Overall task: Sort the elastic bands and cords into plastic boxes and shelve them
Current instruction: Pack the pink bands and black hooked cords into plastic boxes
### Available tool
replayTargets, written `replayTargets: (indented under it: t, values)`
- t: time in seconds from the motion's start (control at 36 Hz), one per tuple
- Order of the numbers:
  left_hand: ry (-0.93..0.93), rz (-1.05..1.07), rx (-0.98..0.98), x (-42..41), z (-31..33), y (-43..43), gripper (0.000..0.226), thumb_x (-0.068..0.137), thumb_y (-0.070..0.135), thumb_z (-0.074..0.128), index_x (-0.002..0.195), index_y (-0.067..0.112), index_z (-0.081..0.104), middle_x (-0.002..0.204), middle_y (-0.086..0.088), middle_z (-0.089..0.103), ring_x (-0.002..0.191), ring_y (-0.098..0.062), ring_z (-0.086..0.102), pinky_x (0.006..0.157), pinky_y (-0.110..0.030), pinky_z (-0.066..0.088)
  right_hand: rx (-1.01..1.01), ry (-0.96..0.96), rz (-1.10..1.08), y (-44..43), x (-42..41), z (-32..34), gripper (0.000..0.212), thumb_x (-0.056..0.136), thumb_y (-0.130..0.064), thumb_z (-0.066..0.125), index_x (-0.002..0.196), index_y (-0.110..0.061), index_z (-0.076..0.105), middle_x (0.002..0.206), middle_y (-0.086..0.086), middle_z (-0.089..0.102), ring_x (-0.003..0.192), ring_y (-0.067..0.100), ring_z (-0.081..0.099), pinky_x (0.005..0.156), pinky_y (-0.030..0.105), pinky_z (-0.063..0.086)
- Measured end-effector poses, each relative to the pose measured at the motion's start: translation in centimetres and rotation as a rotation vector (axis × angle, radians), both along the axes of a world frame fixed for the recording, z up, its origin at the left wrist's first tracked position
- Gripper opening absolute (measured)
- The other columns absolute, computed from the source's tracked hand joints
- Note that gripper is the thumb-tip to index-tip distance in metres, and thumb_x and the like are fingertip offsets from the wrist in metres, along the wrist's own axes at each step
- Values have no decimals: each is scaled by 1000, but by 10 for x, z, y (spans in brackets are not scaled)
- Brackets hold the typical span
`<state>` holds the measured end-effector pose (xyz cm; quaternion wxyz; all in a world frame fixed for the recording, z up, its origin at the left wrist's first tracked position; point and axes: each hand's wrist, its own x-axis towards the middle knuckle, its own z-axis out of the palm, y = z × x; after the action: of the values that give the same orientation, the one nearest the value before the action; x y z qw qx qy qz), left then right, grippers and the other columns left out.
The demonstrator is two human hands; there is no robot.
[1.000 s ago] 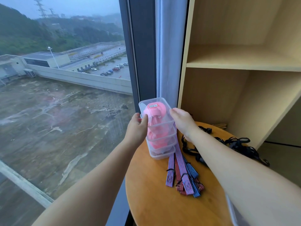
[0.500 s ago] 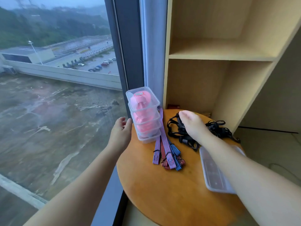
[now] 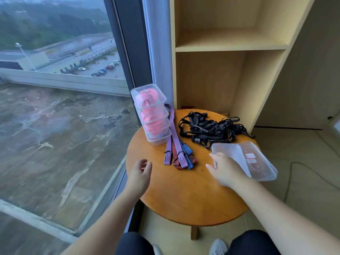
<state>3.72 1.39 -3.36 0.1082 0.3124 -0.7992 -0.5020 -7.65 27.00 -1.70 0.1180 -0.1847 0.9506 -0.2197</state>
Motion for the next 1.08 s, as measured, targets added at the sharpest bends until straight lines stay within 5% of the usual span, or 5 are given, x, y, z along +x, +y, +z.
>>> replayTargets:
  t: [0.11, 0.25, 0.67, 0.97, 1.08]
  values:
    - [-41, -40, -2, 6, -15, 9, 32, 100, 33, 51, 128, 17, 55, 106, 6, 59, 96, -7, 54, 65, -9, 38, 346, 17, 64, 19, 14, -4, 57, 89, -40, 58, 137, -13, 43, 132, 4, 48, 116, 30, 51, 94, 38, 45]
    - [-32, -71, 8, 9, -26, 18, 29, 99, 29, 55, 123, 15, 60, 105, 6, 62, 95, -7, 56, 67, -10, 38, 463, 88, 55, 45, 26, -12, 9, 89, -15, 52, 94, -20, 57, 102, 3, 63, 97, 25, 60, 76, 31, 40]
    - [-22, -164, -38, 13, -29, 46, 21, 98, 28, 56, 116, 21, 62, 99, 13, 62, 91, -1, 57, 65, -7, 38, 341, 161, 161, 84, 18, -38, 36, 101, -8, 32, 123, -15, 60, 120, 6, 60, 111, 22, 55, 94, 34, 47]
    - [-9, -178, -49, 14, -24, 53, 17, 97, 25, 57, 113, 22, 62, 97, 12, 63, 89, -3, 58, 65, -10, 40, 248, 187, 165, 89, 13, -21, 32, 103, -21, 42, 74, -16, 55, 72, -3, 50, 71, 15, 48, 55, 27, 27]
    - [1, -202, -50, 10, -20, 54, 15, 97, 25, 57, 112, 25, 60, 95, 14, 62, 88, 1, 57, 65, -12, 42, 169, 251, 157, 92, 14, -13, 26, 102, -13, 46, 82, -13, 62, 75, 3, 55, 72, 20, 53, 60, 30, 35]
